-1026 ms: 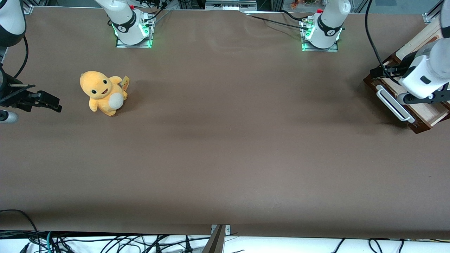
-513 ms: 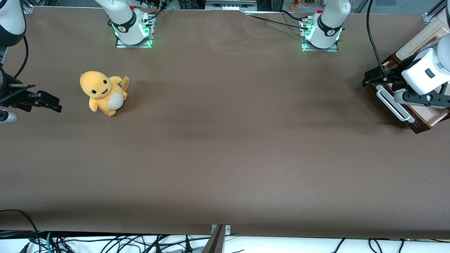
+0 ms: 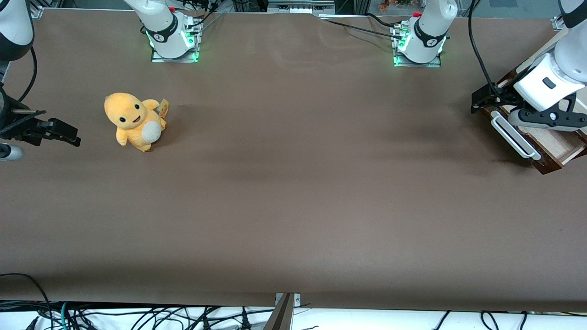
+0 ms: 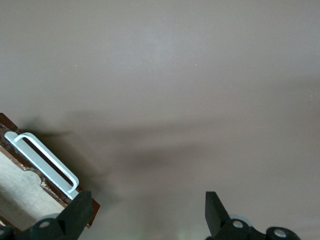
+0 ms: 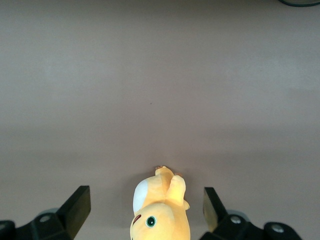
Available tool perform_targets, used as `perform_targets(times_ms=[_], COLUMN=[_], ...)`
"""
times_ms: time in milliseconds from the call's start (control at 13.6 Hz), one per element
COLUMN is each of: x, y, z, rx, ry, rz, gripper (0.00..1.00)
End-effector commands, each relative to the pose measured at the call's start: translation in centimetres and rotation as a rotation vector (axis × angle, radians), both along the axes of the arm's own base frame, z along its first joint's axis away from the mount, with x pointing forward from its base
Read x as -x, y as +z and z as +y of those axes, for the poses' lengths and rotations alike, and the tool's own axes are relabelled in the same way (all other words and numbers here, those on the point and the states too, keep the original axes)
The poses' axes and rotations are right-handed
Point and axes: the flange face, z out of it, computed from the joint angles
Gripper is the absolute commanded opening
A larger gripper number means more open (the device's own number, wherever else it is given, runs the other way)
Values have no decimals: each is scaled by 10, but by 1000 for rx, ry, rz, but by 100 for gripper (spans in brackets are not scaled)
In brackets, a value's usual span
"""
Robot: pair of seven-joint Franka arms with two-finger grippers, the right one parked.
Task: Open lower drawer with left arm only
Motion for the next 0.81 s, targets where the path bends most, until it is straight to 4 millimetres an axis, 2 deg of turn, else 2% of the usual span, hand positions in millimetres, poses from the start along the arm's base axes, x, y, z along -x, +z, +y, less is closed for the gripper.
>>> perform_targets(times_ms=[0, 147, 366, 733], x=[6, 5, 5, 5], y=[2, 3, 3, 3], z=[11, 4, 12, 11], rx=[-14, -11, -9, -5], ry=[-10, -22, -8, -5], rz=[-18, -20, -18, -18], gripper=[100, 100, 100, 100])
